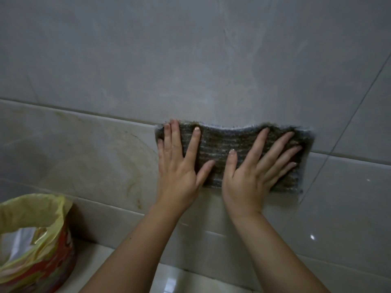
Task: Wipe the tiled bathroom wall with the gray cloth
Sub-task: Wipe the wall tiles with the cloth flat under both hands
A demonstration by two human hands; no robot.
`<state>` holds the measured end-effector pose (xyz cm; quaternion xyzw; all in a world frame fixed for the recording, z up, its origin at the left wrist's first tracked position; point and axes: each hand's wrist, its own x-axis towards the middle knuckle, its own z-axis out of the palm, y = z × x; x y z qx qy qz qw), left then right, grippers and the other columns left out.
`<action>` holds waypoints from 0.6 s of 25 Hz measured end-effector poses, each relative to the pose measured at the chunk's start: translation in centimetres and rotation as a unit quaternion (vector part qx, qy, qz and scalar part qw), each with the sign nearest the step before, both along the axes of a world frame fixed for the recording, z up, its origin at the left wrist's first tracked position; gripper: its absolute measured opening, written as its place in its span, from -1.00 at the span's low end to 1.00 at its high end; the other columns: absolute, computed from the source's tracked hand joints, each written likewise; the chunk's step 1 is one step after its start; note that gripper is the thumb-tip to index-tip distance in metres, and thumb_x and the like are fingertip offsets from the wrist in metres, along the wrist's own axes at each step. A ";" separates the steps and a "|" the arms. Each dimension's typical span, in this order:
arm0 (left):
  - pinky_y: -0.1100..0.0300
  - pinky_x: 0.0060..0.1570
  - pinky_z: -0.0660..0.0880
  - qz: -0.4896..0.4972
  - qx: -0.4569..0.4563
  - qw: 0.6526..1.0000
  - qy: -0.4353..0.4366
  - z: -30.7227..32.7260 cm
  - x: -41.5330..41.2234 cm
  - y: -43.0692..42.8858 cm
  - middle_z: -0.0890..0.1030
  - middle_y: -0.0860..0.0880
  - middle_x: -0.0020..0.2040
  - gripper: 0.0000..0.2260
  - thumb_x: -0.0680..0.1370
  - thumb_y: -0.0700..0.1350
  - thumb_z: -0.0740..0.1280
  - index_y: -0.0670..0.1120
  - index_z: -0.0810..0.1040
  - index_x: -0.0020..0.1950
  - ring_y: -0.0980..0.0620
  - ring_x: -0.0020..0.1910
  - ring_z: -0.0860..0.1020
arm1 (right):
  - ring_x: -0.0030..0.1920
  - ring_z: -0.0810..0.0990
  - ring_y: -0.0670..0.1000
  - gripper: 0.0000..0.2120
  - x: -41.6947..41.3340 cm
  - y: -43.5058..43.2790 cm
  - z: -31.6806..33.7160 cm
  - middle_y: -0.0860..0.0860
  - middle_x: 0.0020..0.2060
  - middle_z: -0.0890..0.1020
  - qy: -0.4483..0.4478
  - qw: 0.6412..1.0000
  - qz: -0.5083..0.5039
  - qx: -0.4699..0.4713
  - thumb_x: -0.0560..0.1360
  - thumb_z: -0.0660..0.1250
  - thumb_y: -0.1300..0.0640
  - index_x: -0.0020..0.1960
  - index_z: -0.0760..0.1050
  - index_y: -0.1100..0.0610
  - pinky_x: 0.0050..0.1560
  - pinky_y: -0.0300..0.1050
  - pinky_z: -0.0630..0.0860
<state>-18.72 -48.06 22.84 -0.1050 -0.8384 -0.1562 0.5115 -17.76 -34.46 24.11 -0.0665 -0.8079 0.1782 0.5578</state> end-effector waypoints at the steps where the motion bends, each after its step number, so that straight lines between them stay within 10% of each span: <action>1: -0.16 0.54 -0.12 0.007 -0.003 1.000 -0.003 -0.6 -0.1 -0.3 -0.04 -0.27 0.58 -0.37 0.62 0.24 0.12 -0.06 0.11 0.59 -0.20 0.59 -0.14 | 0.49 -0.01 0.39 -0.36 0.0 -0.5 -1.1 0.32 0.52 0.05 -0.009 0.999 -0.003 0.039 0.59 0.15 -0.07 0.55 0.07 0.20 0.47 0.34 -0.05; 5: -0.26 0.51 -0.04 0.016 -0.037 0.998 -0.041 -5.9 0.5 0.1 -0.04 -0.27 0.58 -0.34 0.59 0.19 0.17 0.00 0.01 0.60 -0.22 0.59 -0.16 | 0.48 -0.01 0.31 -0.36 0.7 0.3 -7.7 0.18 0.55 -0.09 -0.062 0.982 0.041 0.172 0.51 0.15 -0.01 0.52 0.04 0.10 0.48 0.28 -0.09; 15: -0.32 0.49 0.00 -0.052 0.065 0.996 0.019 0.5 -0.2 -0.8 0.00 -0.22 0.56 -0.39 0.57 0.23 0.26 -0.04 0.24 0.53 -0.19 0.58 -0.13 | 0.49 -0.03 0.38 -0.39 -0.5 -1.9 -3.6 0.30 0.50 0.06 0.000 0.999 0.016 0.043 0.59 0.15 -0.06 0.55 0.04 0.09 0.47 0.35 -0.10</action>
